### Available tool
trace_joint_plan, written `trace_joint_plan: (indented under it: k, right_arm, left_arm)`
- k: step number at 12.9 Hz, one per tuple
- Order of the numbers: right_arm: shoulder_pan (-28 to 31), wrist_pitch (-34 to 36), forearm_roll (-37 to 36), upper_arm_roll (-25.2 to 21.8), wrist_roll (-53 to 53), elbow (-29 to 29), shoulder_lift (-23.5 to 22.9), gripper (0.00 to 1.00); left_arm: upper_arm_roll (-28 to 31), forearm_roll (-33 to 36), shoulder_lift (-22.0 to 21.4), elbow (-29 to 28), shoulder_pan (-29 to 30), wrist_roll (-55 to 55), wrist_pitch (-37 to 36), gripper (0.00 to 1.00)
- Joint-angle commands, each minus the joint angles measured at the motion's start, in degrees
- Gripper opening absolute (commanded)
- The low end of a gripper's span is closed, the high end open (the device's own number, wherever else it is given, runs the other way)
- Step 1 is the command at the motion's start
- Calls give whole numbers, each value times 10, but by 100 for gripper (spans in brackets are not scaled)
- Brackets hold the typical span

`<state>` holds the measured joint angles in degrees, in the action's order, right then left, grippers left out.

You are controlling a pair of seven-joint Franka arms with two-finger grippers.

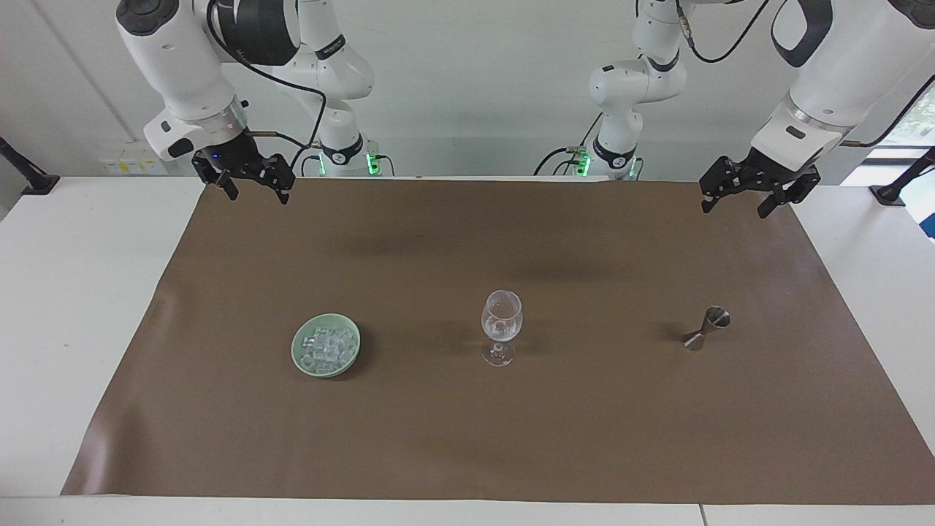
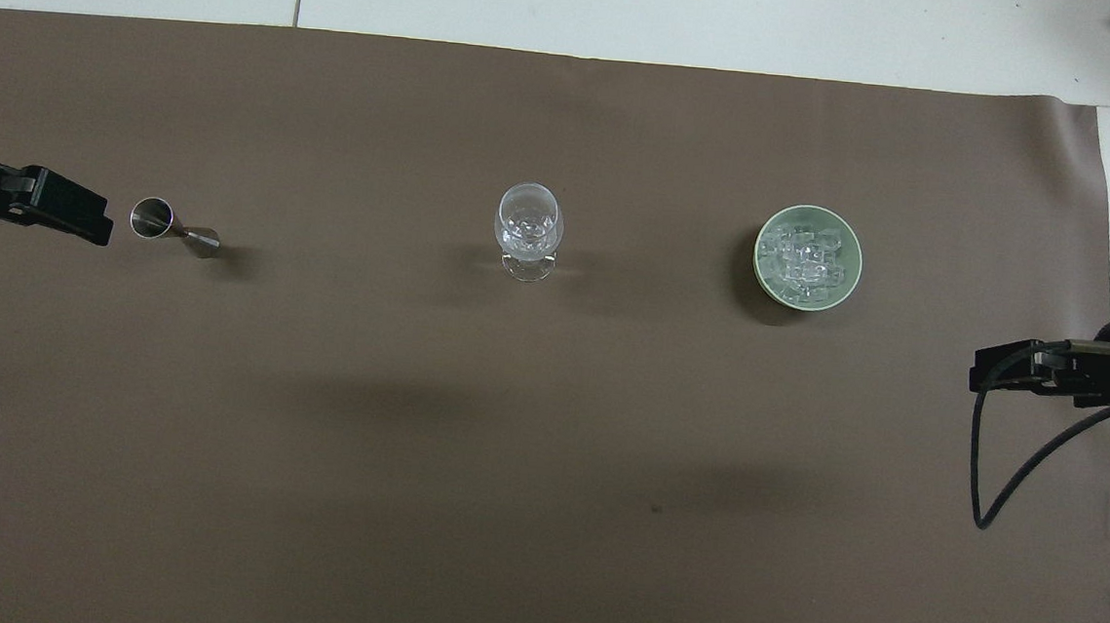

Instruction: Pour wine and add ice with both arms

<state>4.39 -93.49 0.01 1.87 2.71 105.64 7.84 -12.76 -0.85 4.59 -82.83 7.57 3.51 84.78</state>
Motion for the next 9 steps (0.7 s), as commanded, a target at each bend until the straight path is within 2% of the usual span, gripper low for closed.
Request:
trace_joint_plan:
  k: [1, 4, 7, 9]
  right_arm:
    - [11, -11, 4, 7, -15, 9, 12, 100]
    - [12, 5, 10, 7, -17, -24, 9, 100]
    - [12, 8, 11, 2, -16, -29, 13, 100]
    - [12, 39, 12, 1, -16, -67, 11, 100]
  left_arm:
    - [6, 25, -17, -9, -6, 10, 5, 100]
    - [9, 16, -20, -7, -6, 6, 12, 100]
    - [11, 18, -26, 5, -6, 8, 1, 100]
    - [9, 17, -28, 4, -6, 7, 0, 100]
